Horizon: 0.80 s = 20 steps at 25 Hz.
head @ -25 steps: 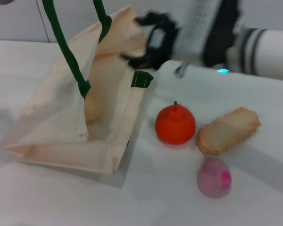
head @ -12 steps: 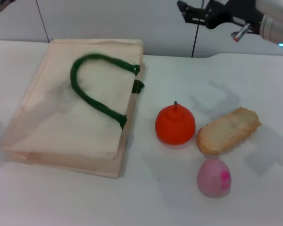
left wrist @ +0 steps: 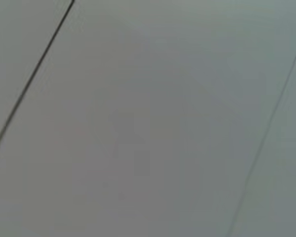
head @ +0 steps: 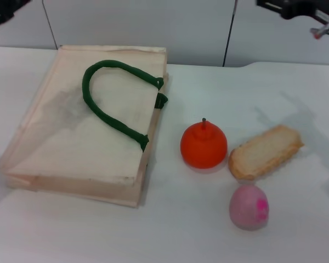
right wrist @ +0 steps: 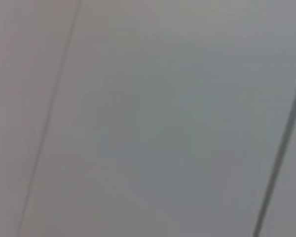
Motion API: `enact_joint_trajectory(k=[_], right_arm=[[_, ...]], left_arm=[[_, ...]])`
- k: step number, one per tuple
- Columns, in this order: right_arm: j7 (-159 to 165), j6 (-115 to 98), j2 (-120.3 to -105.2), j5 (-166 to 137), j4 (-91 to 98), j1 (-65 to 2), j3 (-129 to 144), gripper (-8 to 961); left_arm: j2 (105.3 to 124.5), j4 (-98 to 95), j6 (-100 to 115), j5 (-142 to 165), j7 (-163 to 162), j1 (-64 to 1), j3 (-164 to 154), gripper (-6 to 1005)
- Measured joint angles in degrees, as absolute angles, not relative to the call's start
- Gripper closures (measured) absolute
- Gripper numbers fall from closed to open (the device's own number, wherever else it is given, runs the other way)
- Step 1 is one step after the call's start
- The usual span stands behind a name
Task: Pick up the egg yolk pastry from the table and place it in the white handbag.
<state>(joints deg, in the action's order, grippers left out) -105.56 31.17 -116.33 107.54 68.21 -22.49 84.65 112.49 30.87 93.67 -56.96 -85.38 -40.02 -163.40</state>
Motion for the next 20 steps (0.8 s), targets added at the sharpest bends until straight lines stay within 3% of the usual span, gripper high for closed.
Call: enact_joint_trajectory(k=[4, 7, 11, 16, 20], right_arm=[[-122.84, 35.81, -116.35, 127.74, 60.31, -21.37, 82.98, 69], [-137.49, 44.69, -116.41, 144.62, 49.88, -21.74, 81.84, 70], [-152.71, 62.19, -116.42, 162.45, 31.84, -24.81, 79.86, 71], [-158.62, 73.94, -116.34, 165.65, 11.43, -31.10, 69.68, 72], [-158.72, 73.98, -116.20, 165.29, 5.07, -32.46, 61.66, 72]], left_arm=[[115.51, 29.72, 87.48, -60.74, -74.09, -39.56, -163.32, 118], [116.56, 26.81, 83.82, -64.18, -66.85, -39.05, -163.22, 121], [116.40, 18.84, 78.75, -70.58, -53.43, -37.90, -163.19, 123], [116.64, 9.50, 74.97, -80.28, -34.53, -36.82, -163.20, 122], [116.64, 2.70, 73.93, -86.36, -21.82, -35.90, -163.22, 122]])
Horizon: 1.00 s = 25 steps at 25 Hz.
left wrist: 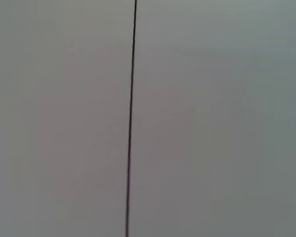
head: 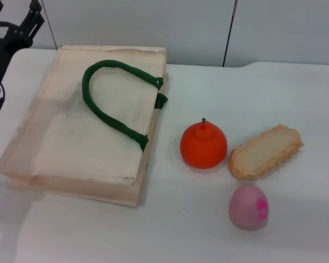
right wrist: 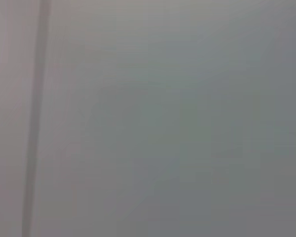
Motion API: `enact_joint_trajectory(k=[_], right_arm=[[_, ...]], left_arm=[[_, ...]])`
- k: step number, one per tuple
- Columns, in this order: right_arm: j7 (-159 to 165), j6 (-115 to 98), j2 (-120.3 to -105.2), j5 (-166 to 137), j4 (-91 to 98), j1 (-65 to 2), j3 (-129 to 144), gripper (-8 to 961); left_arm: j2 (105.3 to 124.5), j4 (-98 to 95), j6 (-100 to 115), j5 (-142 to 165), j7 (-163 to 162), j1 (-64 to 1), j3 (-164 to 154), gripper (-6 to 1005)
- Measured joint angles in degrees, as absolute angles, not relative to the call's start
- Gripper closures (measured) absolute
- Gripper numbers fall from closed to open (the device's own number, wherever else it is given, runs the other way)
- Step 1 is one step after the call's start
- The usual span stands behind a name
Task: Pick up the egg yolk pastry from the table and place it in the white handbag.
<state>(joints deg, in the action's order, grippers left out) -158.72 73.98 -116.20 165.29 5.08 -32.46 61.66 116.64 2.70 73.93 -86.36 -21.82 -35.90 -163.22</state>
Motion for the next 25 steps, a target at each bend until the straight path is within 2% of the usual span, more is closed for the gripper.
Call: enact_joint_trajectory(k=[25], right_arm=[[-158.29, 70.03, -116.28, 164.67, 1.81, -32.04, 53.78, 72]], left_arm=[[116.46, -2.70, 79.02, -91.10, -14.11, -32.45, -163.21, 122]])
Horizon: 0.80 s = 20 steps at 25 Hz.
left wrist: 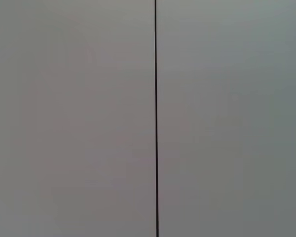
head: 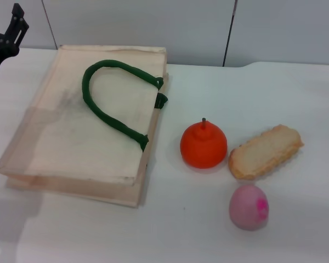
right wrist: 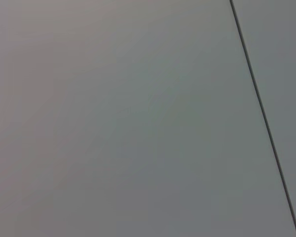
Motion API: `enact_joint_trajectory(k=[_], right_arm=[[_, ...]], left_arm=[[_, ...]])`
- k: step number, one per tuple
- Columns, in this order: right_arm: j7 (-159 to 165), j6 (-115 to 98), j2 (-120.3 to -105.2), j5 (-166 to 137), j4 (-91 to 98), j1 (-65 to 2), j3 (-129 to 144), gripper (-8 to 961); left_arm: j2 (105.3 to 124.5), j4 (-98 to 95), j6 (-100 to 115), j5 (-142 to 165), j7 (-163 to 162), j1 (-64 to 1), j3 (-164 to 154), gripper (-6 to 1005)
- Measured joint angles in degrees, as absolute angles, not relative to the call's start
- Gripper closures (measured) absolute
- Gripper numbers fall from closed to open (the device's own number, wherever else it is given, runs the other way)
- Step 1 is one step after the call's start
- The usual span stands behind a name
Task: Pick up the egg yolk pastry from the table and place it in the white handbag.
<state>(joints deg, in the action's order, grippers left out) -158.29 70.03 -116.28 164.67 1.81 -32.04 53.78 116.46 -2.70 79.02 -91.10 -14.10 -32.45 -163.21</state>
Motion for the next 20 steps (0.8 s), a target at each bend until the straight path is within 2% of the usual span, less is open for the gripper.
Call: enact_joint_trajectory(k=[20], right_arm=[[-157.83, 70.10, -116.37, 164.61, 1.75, -32.20, 53.79, 72]], left_arm=[[116.52, -2.73, 79.73, -90.78, -13.94, -32.35, -163.37, 123]])
